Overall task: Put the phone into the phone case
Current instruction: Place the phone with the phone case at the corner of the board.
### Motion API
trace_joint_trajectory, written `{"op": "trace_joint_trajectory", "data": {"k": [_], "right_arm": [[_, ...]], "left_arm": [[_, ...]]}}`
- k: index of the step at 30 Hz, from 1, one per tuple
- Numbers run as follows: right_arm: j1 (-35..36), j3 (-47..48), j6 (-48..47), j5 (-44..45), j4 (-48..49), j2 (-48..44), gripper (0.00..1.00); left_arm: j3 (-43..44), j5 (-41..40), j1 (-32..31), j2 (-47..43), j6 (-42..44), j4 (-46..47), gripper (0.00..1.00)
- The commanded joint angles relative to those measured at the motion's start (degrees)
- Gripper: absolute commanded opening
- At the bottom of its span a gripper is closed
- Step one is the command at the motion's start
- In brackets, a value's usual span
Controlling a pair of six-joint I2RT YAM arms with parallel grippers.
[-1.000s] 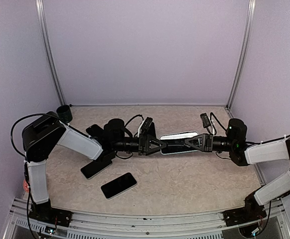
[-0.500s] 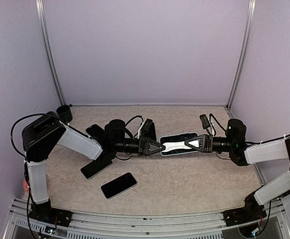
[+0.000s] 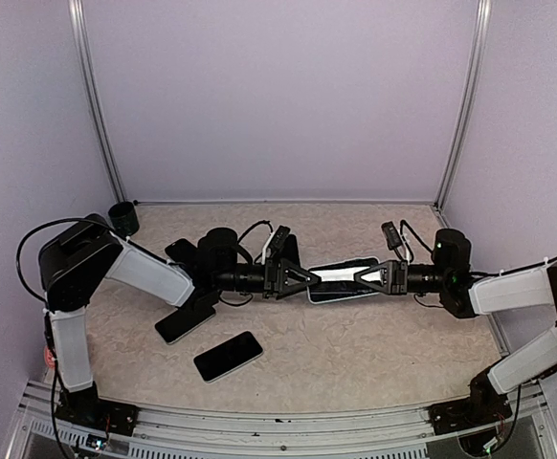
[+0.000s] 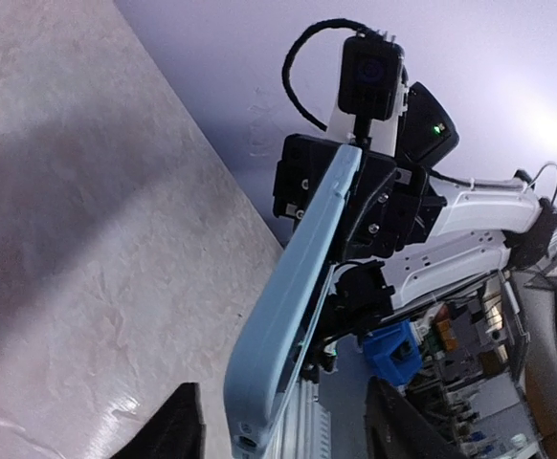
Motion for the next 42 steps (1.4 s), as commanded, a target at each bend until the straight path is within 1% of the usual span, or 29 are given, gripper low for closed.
{"op": "trace_joint_trajectory", "data": {"k": [1, 5, 6, 10, 15, 18, 21, 24, 27, 29, 31, 33, 35, 38, 42], "right_arm": [[0.4, 3.0, -3.5, -0.7, -3.3, -1.6, 0.0], [0.4, 3.9, -5.0, -0.9, -7.0, -2.2, 0.0], [0.4, 4.0, -5.1, -0.9, -7.5, -2.3, 0.0], [0.4, 5.0, -5.5, -0.6, -9.8, -1.9, 0.0], [0.4, 5.9, -5.2, -1.1, -10.8, -1.5, 0.0], [0.4, 6.2, -5.5, -0.9, -11.5, -1.7, 0.0], [0.4, 6.3, -5.8, -0.7, -12.2, -1.8, 0.0], [0.4, 6.3, -6.1, -0.5, -12.7, -1.7, 0.0], [0.4, 6.1, -6.2, -0.2, -12.8, -1.5, 0.0], [0.4, 6.1, -6.0, 0.0, -12.9, -1.4, 0.0], [0.4, 6.2, -5.9, 0.1, -13.3, -1.3, 0.0], [0.4, 6.4, -6.0, 0.2, -14.0, -1.3, 0.0], [0.4, 6.8, -6.3, 0.6, -15.2, -1.2, 0.0], [0.5, 7.7, -7.1, 1.2, -17.7, -1.1, 0.0], [1.0, 8.2, -7.3, 1.5, -19.0, -1.1, 0.0]], "left_arm": [[-1.1, -4.2, 2.2, -5.0, 5.6, -5.7, 0.72], [0.5, -14.0, 2.3, -11.2, 19.4, -22.7, 0.95], [1.2, -16.7, 2.1, -12.2, 22.2, -25.9, 0.98], [3.4, -26.5, 1.1, -15.6, 30.4, -33.6, 0.99], [8.5, -41.1, -2.4, -16.0, 39.9, -42.8, 0.99], [10.1, -50.5, -5.2, -15.4, 43.9, -44.4, 0.99], [10.8, -57.2, -7.6, -15.5, 45.6, -44.4, 0.99], [11.0, -56.4, -6.7, -16.0, 41.6, -44.5, 0.99], [9.7, -50.2, -5.3, -17.1, 40.8, -42.3, 0.99], [7.3, -46.9, -6.2, -18.2, 45.4, -37.6, 0.99], [1.6, -45.9, -8.8, -20.9, 52.6, -29.1, 0.99], [-2.1, -44.8, -10.4, -23.4, 58.6, -24.4, 0.99], [-1.0, -42.8, -10.8, -23.6, 61.2, -26.4, 0.99], [1.8, -40.2, -12.4, -21.5, 65.9, -30.3, 0.99], [2.6, -39.9, -15.0, -19.9, 72.9, -30.6, 0.99]]}}
